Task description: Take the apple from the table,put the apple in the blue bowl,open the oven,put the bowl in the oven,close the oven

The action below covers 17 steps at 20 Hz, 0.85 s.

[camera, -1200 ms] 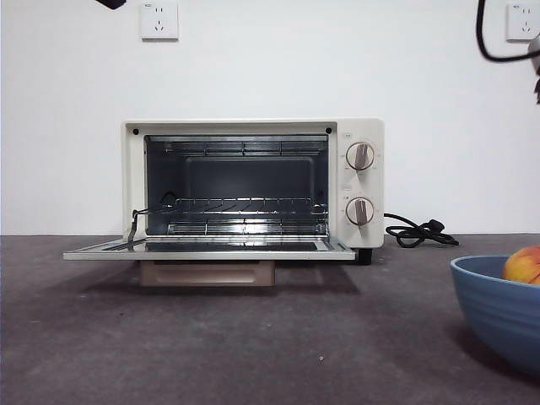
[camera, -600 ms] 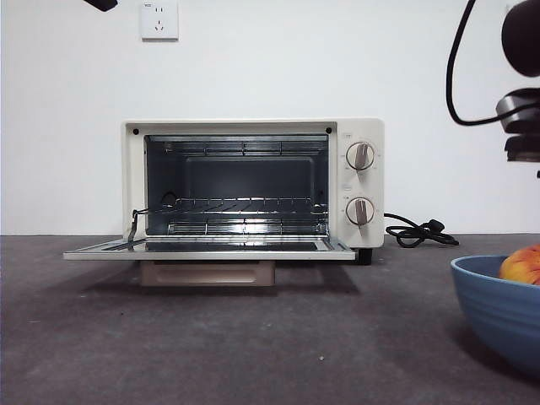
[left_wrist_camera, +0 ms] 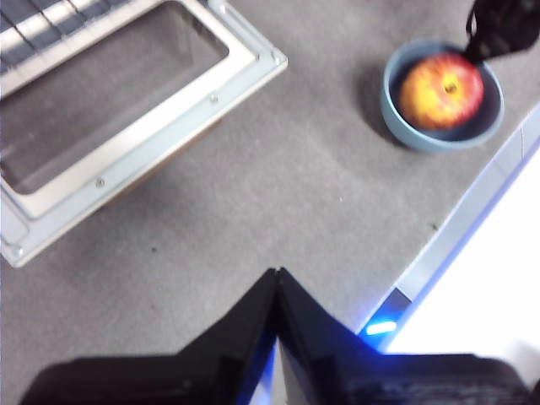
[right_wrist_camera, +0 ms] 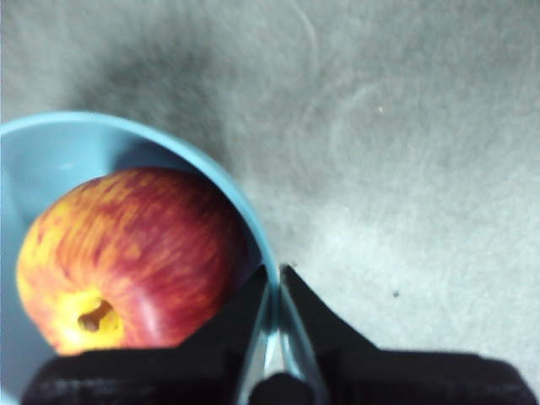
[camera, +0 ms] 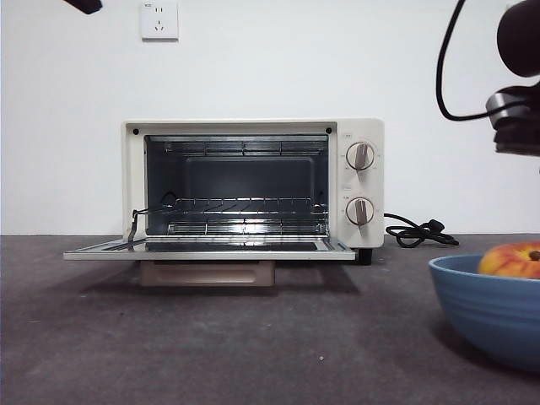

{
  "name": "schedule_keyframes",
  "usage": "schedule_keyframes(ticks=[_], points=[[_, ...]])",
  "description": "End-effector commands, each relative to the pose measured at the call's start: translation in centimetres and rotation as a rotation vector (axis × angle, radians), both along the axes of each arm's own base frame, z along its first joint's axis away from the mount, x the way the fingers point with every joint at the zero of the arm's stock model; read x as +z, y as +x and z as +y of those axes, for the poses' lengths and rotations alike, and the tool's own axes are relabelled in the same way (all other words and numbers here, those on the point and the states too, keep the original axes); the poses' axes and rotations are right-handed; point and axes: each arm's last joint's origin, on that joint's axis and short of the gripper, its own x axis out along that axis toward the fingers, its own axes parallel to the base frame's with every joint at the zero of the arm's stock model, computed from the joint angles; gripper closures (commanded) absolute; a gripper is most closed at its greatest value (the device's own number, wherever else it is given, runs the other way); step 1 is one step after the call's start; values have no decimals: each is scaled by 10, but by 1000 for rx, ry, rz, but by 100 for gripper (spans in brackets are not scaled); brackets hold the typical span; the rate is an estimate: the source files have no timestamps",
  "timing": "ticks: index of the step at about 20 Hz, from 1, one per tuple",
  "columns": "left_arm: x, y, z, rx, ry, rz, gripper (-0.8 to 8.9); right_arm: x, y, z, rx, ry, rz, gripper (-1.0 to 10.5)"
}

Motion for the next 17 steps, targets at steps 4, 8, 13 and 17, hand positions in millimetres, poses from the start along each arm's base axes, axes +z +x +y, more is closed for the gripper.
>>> schedule_keyframes(ticks=[4,8,13,17], points=[[0,-7,5,-9,18,-5,819,44,22,15,-52,173,-123,959],[7,-18,13,-8,-6,-40,819,76,46,37,-28,193,-143,959],[17,-38,27,-7,-41,-91,819,88,99,85,5,204,-134,959],[19,-54,38,-7,-36,-82,819,88,135,122,-31,221,-169,959]])
